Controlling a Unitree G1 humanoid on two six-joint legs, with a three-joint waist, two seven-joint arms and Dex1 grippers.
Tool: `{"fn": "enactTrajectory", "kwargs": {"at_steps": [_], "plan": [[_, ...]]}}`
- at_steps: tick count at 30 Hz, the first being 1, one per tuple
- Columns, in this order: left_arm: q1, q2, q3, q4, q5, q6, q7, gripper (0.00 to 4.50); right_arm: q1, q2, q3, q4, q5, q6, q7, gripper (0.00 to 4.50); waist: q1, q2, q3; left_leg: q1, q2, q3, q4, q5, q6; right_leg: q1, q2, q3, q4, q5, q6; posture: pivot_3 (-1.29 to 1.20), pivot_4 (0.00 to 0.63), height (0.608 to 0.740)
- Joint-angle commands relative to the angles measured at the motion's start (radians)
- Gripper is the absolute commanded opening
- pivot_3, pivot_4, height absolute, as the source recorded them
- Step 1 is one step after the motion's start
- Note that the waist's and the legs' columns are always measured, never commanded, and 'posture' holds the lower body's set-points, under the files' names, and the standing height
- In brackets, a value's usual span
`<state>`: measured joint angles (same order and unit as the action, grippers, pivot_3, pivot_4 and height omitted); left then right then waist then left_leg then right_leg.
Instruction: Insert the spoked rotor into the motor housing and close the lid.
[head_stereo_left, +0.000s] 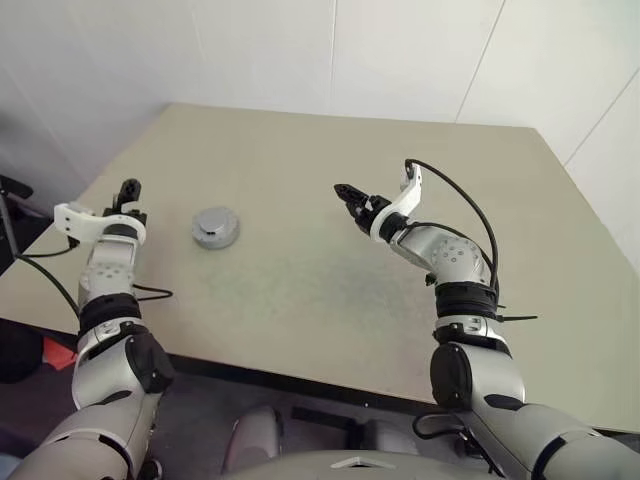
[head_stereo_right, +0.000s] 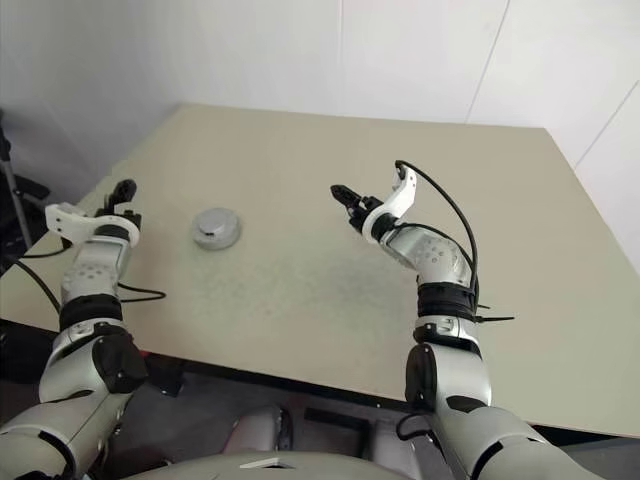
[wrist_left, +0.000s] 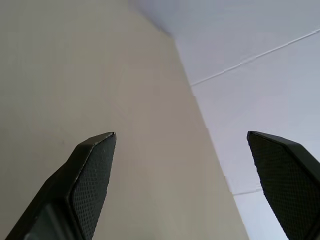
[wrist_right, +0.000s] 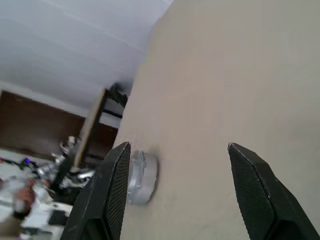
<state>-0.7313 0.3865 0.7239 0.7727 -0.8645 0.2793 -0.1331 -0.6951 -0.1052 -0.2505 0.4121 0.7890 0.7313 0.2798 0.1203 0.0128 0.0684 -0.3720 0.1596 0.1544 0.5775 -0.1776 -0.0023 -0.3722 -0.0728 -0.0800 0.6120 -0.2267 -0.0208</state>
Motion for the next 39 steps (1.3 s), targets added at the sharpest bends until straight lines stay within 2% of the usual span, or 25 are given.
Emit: {"fn": "enactTrajectory", "kwargs": {"at_steps": [1, 3, 6, 10, 13, 15, 17, 19, 24, 29, 33, 39], "plan": [[0.007, 0.006, -0.130, -0.176, 0.029, 0.072, -0.193, 4.45, 0.037, -0.086, 0.132, -0.088, -0.181, -0.252, 0.241, 3.50, 0.012, -0.001, 0.000, -0.001, 0.000, 0.000, 0.000, 0.000, 0.000, 0.000, 0.000, 0.000, 0.000, 0.000, 0.000, 0.00, 0.000, 0.740], [0.042, 0.003, -0.214, -0.298, 0.022, 0.155, -0.288, 4.45, 0.033, -0.163, 0.165, -0.048, -0.241, -0.297, 0.338, 3.50, 0.019, -0.002, 0.001, -0.002, 0.000, 0.000, 0.001, 0.000, 0.000, 0.000, -0.001, 0.000, 0.000, 0.000, 0.000, 0.00, 0.000, 0.740], [0.099, 0.009, -0.346, -0.424, 0.076, 0.204, -0.386, 4.45, 0.018, -0.277, 0.177, -0.007, -0.251, -0.295, 0.526, 3.50, 0.026, -0.002, 0.001, -0.002, -0.001, 0.000, 0.003, -0.001, 0.001, 0.001, -0.001, 0.000, 0.000, 0.000, 0.000, 0.00, 0.000, 0.740], [0.173, -0.013, -0.521, -0.555, 0.239, 0.073, -0.479, 4.45, 0.015, -0.410, 0.205, 0.045, -0.322, -0.384, 0.719, 3.50, 0.024, -0.002, 0.001, 0.002, 0.000, 0.001, 0.003, -0.001, 0.002, 0.002, -0.001, 0.000, 0.001, 0.000, -0.001, 0.00, 0.000, 0.740], [0.216, -0.001, -0.609, -0.619, 0.250, 0.105, -0.601, 4.45, 0.035, -0.471, 0.201, 0.019, -0.307, -0.381, 0.853, 3.50, 0.018, -0.002, 0.001, 0.001, 0.001, 0.002, 0.004, -0.001, 0.005, 0.001, -0.001, 0.000, 0.002, 0.001, -0.002, 0.00, 0.000, 0.740], [0.232, 0.008, -0.650, -0.643, 0.266, 0.122, -0.644, 4.45, 0.057, -0.518, 0.227, 0.024, -0.356, -0.417, 0.907, 3.50, 0.014, -0.002, 0.001, 0.002, 0.002, 0.003, 0.005, -0.001, 0.008, 0.001, 0.000, 0.000, 0.004, 0.000, -0.004, 0.00, 0.000, 0.740], [0.252, 0.040, -0.749, -0.599, 0.422, 0.036, -0.653, 4.45, 0.062, -0.552, 0.250, 0.089, -0.439, -0.491, 0.894, 3.50, 0.013, -0.002, 0.001, 0.003, 0.003, 0.003, 0.005, -0.001, 0.009, 0.000, 0.000, 0.000, 0.006, -0.001, -0.006, 0.00, 0.000, 0.740], [0.266, 0.050, -0.797, -0.569, 0.504, -0.023, -0.654, 4.45, 0.060, -0.560, 0.253, 0.139, -0.482, -0.535, 0.873, 3.50, 0.007, -0.002, 0.001, 0.004, 0.003, 0.004, 0.006, -0.003, 0.013, 0.001, 0.000, 0.000, 0.007, -0.002, -0.007, 0.00, 0.000, 0.740], [0.279, -0.005, -0.766, -0.558, 0.516, -0.097, -0.638, 4.45, 0.064, -0.563, 0.259, 0.211, -0.556, -0.616, 0.860, 3.50, 0.003, -0.001, 0.001, 0.003, 0.004, 0.004, 0.011, -0.005, 0.017, 0.000, 0.000, 0.000, 0.009, -0.002, -0.007, 0.00, 0.000, 0.740], [0.286, -0.017, -0.755, -0.550, 0.528, -0.110, -0.634, 4.50, 0.057, -0.557, 0.255, 0.250, -0.589, -0.649, 0.869, 4.47, 0.003, -0.001, 0.001, 0.001, 0.007, 0.008, 0.020, -0.010, 0.024, 0.001, 0.000, 0.000, 0.012, -0.002, -0.007, 0.00, 0.000, 0.740], [0.303, -0.020, -0.752, -0.560, 0.521, -0.078, -0.647, 4.50, 0.044, -0.541, 0.251, 0.278, -0.628, -0.704, 0.800, 4.47, 0.003, -0.001, 0.001, 0.003, 0.008, 0.010, 0.021, -0.010, 0.024, 0.001, 0.000, 0.000, 0.012, -0.002, -0.007, 0.00, 0.000, 0.740], [0.314, -0.030, -0.755, -0.579, 0.513, -0.044, -0.662, 4.50, 0.078, -0.544, 0.251, 0.235, -0.606, -0.677, 0.872, 4.47, 0.003, -0.001, 0.001, 0.003, 0.009, 0.012, 0.021, -0.010, 0.024, 0.001, 0.000, 0.000, 0.012, -0.002, -0.007, 0.00, 0.000, 0.740]]}}
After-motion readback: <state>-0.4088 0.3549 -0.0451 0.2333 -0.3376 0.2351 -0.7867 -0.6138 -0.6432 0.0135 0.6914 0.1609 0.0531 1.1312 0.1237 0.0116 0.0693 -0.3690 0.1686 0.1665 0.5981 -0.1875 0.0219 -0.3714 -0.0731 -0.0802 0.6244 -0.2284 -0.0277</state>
